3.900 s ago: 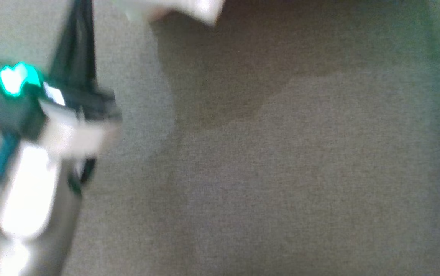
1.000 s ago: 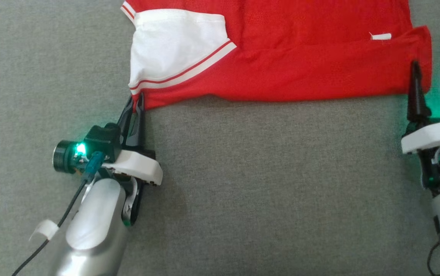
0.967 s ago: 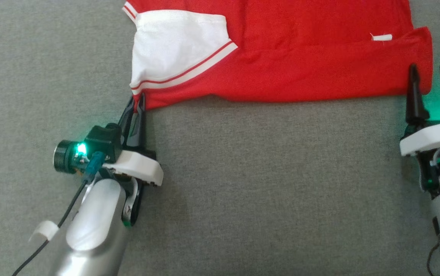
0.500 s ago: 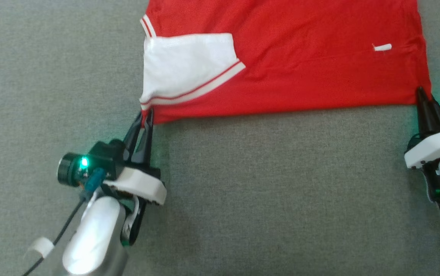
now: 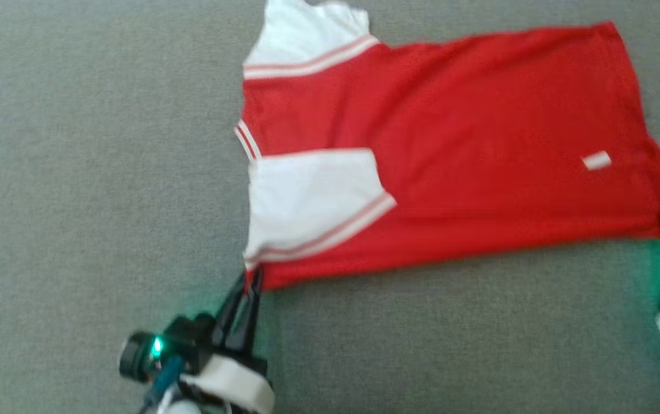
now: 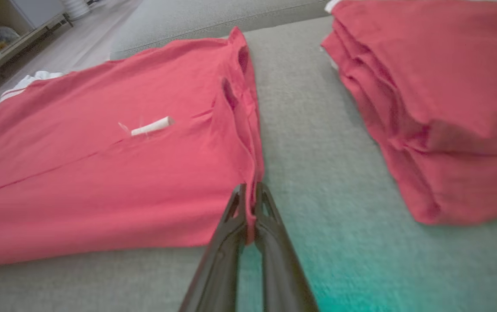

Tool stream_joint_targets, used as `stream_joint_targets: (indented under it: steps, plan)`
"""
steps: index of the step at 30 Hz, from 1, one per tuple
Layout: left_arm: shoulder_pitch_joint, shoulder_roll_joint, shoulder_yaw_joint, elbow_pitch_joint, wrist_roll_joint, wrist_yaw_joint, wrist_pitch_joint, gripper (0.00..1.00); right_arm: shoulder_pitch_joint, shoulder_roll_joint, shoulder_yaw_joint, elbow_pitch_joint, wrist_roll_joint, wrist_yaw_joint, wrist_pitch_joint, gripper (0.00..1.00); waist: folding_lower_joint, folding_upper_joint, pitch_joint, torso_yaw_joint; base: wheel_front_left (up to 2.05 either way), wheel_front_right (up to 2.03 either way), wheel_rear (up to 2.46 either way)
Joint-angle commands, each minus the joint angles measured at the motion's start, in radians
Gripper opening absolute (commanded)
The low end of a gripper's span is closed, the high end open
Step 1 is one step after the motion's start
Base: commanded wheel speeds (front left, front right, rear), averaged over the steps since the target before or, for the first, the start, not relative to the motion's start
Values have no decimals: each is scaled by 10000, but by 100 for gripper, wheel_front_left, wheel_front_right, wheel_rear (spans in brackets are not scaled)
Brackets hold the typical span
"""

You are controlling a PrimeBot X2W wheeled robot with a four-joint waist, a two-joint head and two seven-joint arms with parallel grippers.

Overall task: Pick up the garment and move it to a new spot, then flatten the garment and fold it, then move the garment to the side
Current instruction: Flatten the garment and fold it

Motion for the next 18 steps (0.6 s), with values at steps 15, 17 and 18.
stream_joint_targets:
  steps: [15,17,18]
  plan:
    - [509,552,295,-771,-75,278,303,81,2878,781,-2410,-2706,-1348,-7,1077,100,1,-1,95,-102,0,0,0]
    - [498,595,320,-885,-113,307,444,100,2815,947,-2538,-2995,-1605,-7,1158,100,1,-1,114,-195,0,0,0]
    - [470,630,332,-981,-104,322,496,100,2767,1018,-2602,-3136,-1713,-7,1162,100,1,-1,126,-239,0,0,0]
